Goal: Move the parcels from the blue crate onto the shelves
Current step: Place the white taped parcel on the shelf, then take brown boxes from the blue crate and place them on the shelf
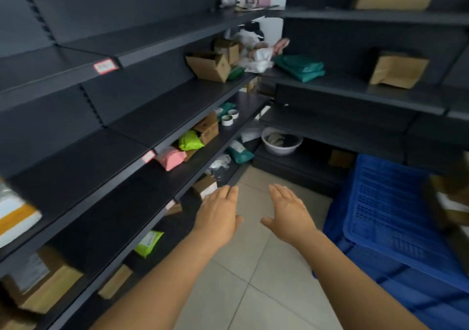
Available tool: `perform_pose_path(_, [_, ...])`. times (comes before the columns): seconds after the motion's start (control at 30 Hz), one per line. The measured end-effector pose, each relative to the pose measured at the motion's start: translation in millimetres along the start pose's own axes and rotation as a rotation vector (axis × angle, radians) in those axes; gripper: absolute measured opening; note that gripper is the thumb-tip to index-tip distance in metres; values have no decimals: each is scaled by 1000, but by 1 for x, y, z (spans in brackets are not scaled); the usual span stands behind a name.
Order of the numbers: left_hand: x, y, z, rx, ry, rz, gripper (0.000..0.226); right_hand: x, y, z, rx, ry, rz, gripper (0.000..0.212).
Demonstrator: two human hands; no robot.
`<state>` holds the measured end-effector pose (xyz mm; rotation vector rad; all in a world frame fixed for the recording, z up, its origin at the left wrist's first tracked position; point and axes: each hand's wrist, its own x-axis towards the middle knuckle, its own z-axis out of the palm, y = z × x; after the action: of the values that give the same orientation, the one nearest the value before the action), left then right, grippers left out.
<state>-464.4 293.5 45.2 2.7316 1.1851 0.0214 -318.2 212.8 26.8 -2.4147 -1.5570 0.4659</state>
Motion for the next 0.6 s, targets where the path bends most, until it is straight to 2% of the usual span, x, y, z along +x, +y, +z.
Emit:
perform_pose_path(0.3, [46, 177, 37, -30, -92, 169, 72, -53, 176, -49, 6, 39, 219, 82])
perform_pose_path(0.6, [82, 326, 66, -21, -128, 399, 71, -104, 312, -82, 63, 101, 435, 83])
